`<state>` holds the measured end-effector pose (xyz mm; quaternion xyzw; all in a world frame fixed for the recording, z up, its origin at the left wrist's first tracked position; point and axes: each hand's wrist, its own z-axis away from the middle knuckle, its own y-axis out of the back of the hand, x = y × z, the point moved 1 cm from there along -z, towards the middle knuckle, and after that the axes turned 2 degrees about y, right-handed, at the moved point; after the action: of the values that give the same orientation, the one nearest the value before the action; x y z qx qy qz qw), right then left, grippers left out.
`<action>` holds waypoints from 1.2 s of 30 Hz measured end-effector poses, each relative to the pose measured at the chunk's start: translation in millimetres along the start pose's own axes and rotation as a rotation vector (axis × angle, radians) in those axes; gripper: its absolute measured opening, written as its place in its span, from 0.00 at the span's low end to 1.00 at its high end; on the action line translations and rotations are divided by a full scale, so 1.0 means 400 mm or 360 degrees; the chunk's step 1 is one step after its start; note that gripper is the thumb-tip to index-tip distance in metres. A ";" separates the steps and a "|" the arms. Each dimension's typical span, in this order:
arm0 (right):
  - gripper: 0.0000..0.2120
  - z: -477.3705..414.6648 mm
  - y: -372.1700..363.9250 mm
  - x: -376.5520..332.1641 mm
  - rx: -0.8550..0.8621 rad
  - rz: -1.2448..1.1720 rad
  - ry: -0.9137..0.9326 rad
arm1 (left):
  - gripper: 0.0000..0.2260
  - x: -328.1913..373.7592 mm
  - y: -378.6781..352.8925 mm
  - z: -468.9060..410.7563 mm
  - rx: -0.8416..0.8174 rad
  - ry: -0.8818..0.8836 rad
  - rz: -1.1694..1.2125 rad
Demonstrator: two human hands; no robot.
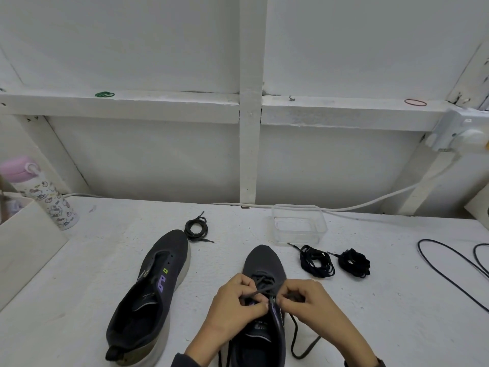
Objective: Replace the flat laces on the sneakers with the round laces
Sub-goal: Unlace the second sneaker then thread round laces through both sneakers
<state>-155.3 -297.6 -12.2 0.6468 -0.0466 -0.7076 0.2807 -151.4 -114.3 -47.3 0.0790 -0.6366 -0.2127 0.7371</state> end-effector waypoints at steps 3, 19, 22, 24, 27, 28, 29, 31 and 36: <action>0.07 0.008 -0.004 0.006 -0.0001 -0.0128 -0.0041 | 0.02 0.003 0.002 0.002 0.0009 0.0000 -0.0032; 0.18 0.024 -0.034 0.024 0.0051 -0.0214 -0.0123 | 0.03 0.002 -0.003 0.001 0.0010 -0.0124 -0.0410; 0.13 0.018 -0.030 0.020 0.0106 -0.0254 -0.0115 | 0.04 -0.002 -0.015 0.007 0.0048 -0.0172 -0.0361; 0.07 0.014 -0.024 0.014 0.0182 -0.0238 -0.0089 | 0.04 -0.003 -0.020 0.009 0.0120 -0.0191 -0.0291; 0.07 0.011 -0.016 0.009 0.0295 -0.0201 -0.0025 | 0.05 -0.003 -0.022 0.003 0.0256 -0.0226 -0.0195; 0.07 0.011 -0.015 0.009 0.0331 -0.0199 -0.0004 | 0.04 0.001 -0.025 0.000 0.0286 -0.0250 -0.0181; 0.07 0.011 -0.015 0.008 0.0362 -0.0211 0.0012 | 0.04 0.005 -0.029 -0.002 0.0314 -0.0281 -0.0177; 0.10 0.011 -0.022 0.011 0.0417 -0.0248 0.0031 | 0.05 0.010 -0.037 -0.006 0.0358 -0.0326 -0.0170; 0.16 0.019 -0.052 0.025 0.0539 -0.0295 0.0054 | 0.07 -0.001 -0.032 -0.006 0.0419 -0.0305 -0.0015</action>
<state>-169.7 -287.0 -28.9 0.6981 -0.1005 -0.7015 0.1023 -151.8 -126.0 -53.1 0.1574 -0.7260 -0.1375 0.6552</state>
